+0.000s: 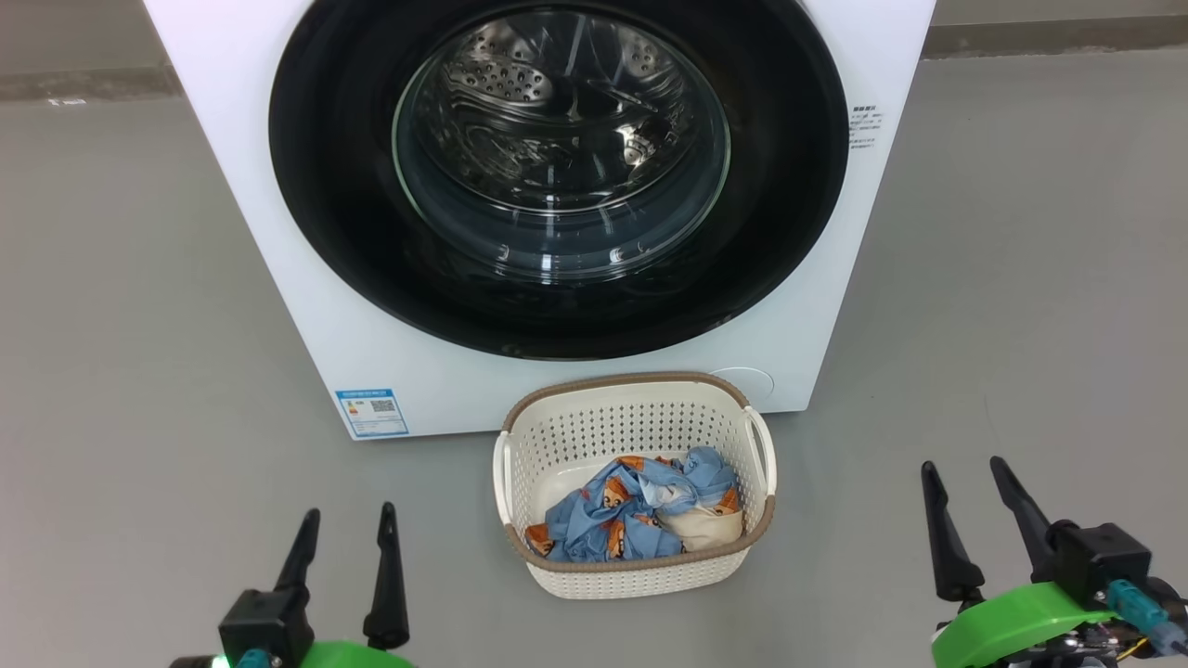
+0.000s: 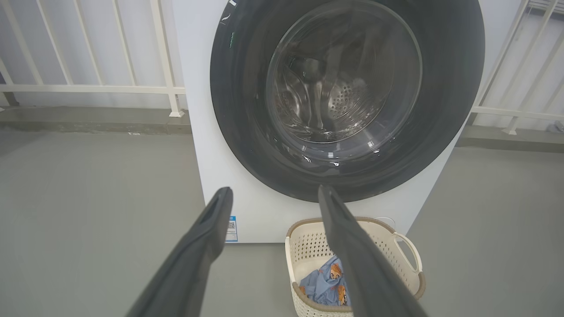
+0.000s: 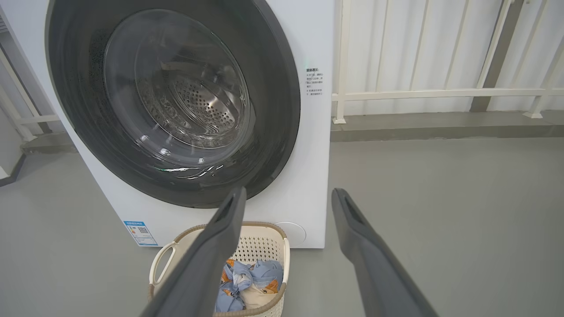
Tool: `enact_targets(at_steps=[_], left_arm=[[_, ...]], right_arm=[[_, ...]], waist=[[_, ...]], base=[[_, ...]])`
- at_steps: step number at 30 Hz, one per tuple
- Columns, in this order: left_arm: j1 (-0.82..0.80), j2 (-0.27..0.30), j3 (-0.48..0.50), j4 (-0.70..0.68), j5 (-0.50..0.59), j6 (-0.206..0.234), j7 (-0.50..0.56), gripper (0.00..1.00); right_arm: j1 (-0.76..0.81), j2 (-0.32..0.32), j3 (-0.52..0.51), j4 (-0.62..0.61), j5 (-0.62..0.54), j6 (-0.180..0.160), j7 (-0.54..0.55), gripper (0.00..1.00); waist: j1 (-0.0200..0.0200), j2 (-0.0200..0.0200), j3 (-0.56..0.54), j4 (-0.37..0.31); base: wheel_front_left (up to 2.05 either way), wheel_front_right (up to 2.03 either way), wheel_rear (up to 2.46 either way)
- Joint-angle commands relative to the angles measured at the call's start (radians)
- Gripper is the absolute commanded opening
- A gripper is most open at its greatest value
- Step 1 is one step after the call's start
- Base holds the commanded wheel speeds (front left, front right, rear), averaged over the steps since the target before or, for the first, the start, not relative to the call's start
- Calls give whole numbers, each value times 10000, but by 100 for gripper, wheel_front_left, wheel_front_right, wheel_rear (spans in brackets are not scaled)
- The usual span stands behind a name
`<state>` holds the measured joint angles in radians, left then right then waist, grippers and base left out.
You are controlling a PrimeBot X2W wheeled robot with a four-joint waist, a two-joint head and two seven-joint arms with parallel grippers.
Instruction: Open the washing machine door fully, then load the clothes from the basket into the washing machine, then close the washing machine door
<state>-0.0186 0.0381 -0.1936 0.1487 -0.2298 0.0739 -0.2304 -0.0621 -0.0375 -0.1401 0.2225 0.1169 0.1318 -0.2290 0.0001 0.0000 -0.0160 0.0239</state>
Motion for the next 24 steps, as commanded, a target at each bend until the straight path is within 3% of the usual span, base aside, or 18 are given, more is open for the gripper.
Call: enact_targets(at_steps=[1,6,24], left_arm=[[-226,112,244,-81,127,-19,-161,100],[-292,121,212,322,306,-89,-308,100],[-386,122,235,620,282,-63,-314,100]], right_arm=[[-464,-121,289,-152,-393,-11,-175,100],[-496,-127,325,73,-1029,-11,-322,100],[-572,-127,314,339,-941,-11,-327,100]], waist=[[0,0,-8,3],[0,0,-43,10],[0,0,-17,44]], base=[[0,0,0],[0,0,0],[0,0,0]])
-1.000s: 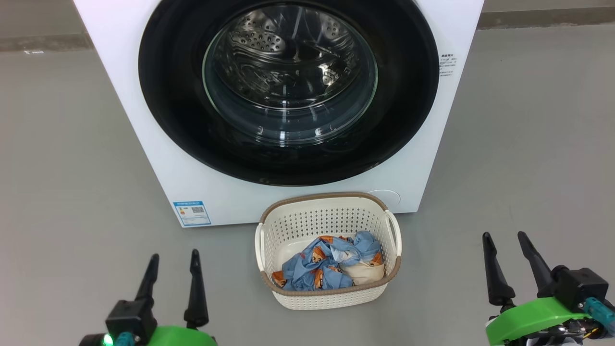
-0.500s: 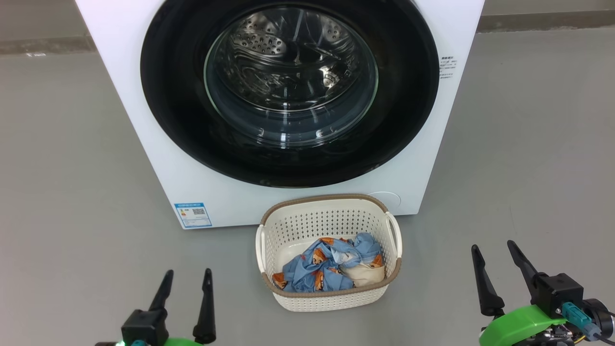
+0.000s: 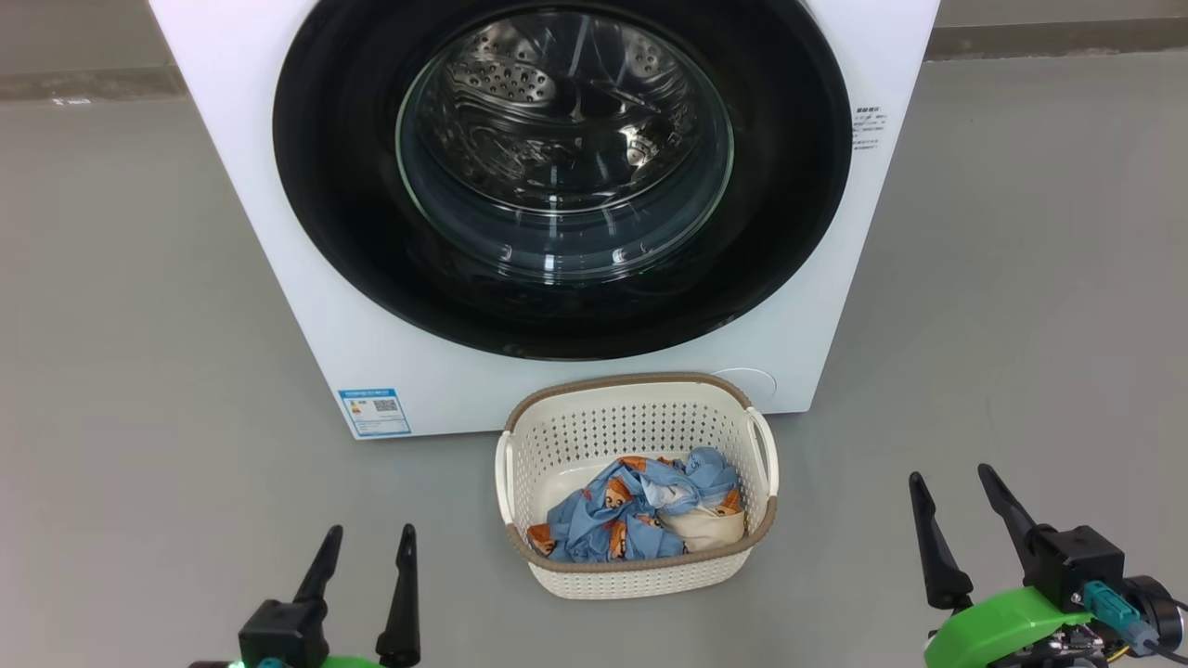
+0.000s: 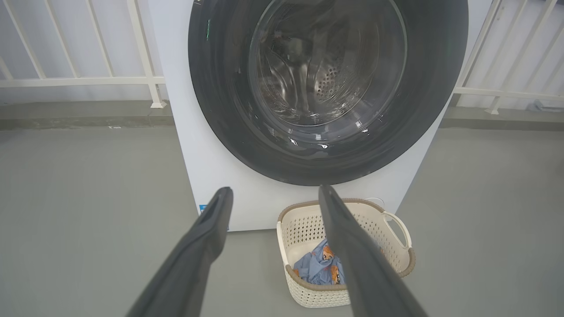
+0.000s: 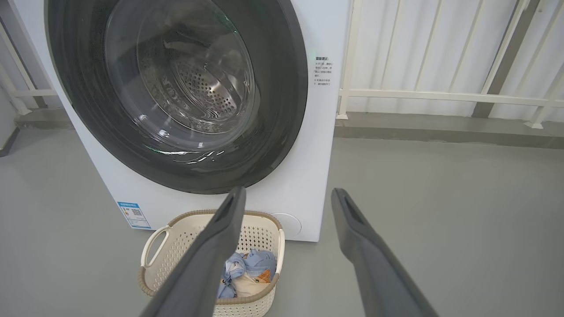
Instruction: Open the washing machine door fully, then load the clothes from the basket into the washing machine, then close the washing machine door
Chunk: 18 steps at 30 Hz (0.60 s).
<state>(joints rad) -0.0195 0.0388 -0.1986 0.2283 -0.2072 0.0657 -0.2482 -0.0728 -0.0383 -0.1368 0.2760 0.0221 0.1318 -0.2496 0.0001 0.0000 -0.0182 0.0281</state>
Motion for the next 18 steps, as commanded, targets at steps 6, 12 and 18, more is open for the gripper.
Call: enact_targets(at_steps=[6,12,18], left_arm=[[-370,114,317,-187,121,103,-136,100],[-366,114,348,-190,90,105,-136,100],[-367,114,372,-209,72,98,-136,100]], right_arm=[[-490,-120,262,-238,8,-11,-122,100],[-489,-120,248,-309,29,-11,-122,100],[-476,-120,255,-304,35,-11,-122,100]], waist=[[0,0,7,-6],[0,0,1,-16],[0,0,-13,-18]], base=[[0,0,0],[0,0,0],[0,0,0]])
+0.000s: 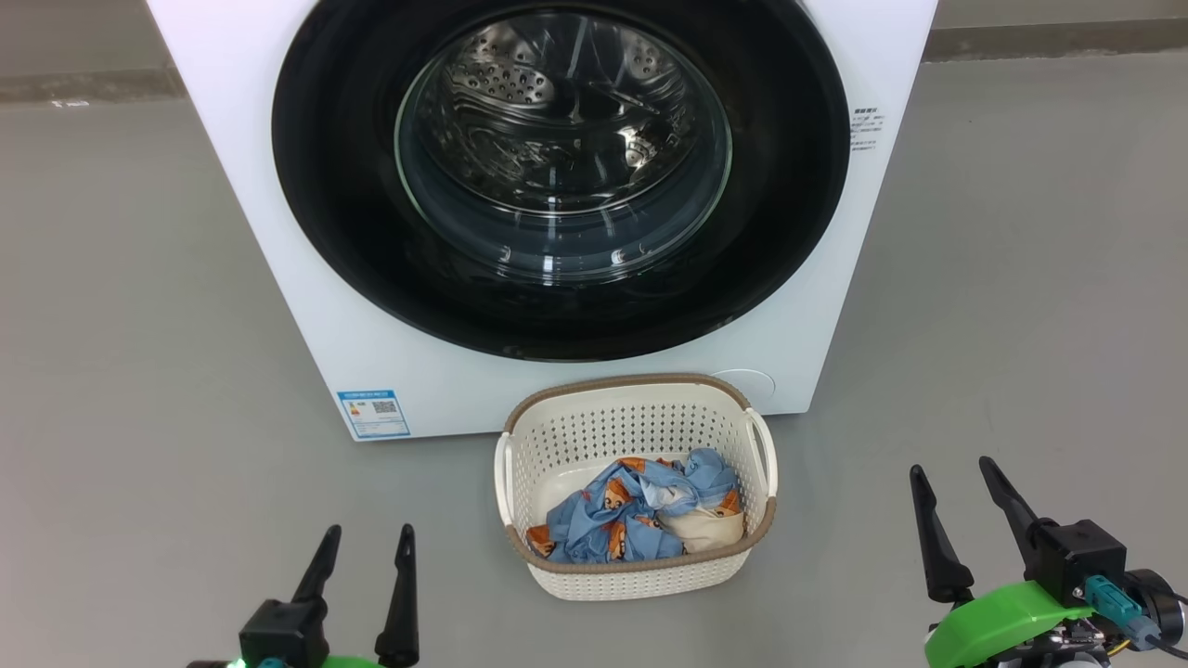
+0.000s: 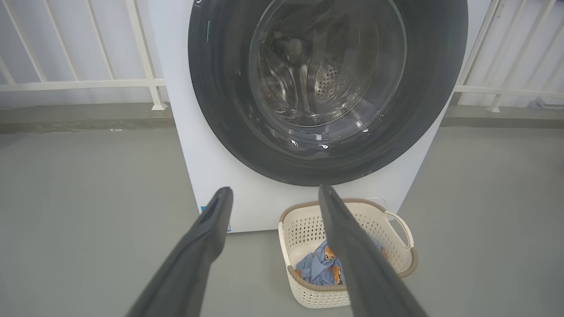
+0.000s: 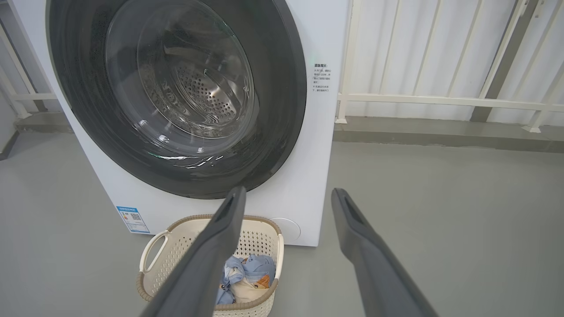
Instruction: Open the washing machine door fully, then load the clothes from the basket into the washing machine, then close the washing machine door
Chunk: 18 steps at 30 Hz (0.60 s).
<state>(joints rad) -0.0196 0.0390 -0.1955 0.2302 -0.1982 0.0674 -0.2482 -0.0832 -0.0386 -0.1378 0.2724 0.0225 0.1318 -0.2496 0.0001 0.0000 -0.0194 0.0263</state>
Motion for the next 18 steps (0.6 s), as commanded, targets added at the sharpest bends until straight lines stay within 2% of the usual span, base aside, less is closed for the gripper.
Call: enact_targets(at_steps=[1,8,18], left_arm=[[-370,112,337,-257,107,123,-136,100],[-341,112,354,-330,114,144,-136,100],[-345,112,308,-310,-22,-131,-136,100]], right_arm=[[-373,-116,268,-263,39,-11,-122,100],[-405,-116,300,-203,244,-11,-122,100],[-432,-116,306,-199,233,-11,-122,100]], waist=[[0,0,-4,0],[0,0,3,2],[0,0,54,2]], base=[[0,0,0],[0,0,0],[0,0,0]])
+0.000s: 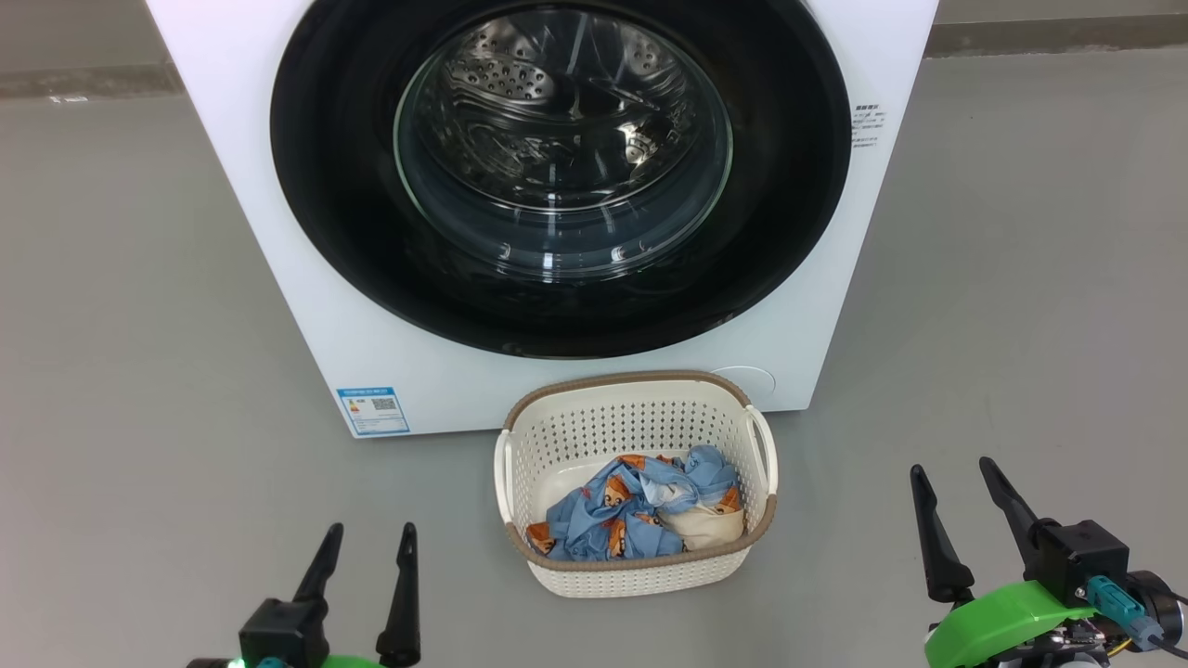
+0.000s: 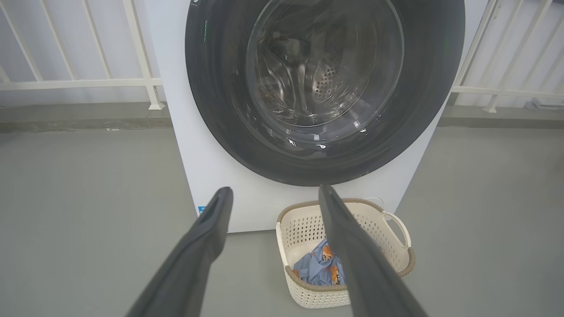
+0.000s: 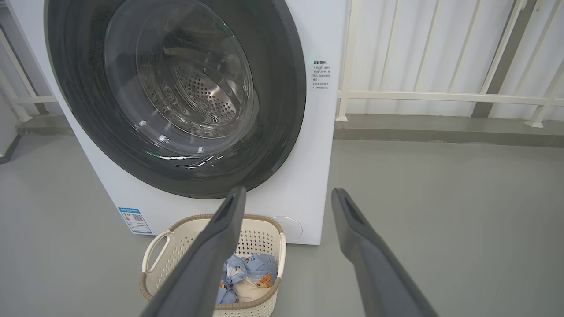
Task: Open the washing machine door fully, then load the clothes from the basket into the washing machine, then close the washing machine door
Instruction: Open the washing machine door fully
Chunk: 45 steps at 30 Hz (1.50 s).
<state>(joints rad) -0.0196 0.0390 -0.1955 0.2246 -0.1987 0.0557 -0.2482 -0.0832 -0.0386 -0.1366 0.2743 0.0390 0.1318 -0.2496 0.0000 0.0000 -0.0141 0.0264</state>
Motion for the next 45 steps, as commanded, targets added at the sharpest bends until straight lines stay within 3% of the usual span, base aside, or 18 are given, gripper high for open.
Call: enact_targets(at_steps=[1,17,33,45], left_arm=[[-344,112,290,-273,-18,-60,-136,100],[-315,112,261,-443,-52,-302,-136,100],[-313,112,371,-570,-140,-109,-136,100],[-311,112,338,-566,4,-74,-136,100]], right_arm=[[-432,-116,296,-215,67,-11,-122,100],[-446,-116,319,-130,72,-11,-122,100],[-454,-116,356,-92,119,-11,-122,100],[-500,-116,371,-24,119,-11,-122,100]], waist=[[0,0,2,1],[0,0,23,2],[0,0,37,-22],[0,0,19,-29]], base=[[0,0,0],[69,57,-126],[141,95,-236],[41,41,-81]])
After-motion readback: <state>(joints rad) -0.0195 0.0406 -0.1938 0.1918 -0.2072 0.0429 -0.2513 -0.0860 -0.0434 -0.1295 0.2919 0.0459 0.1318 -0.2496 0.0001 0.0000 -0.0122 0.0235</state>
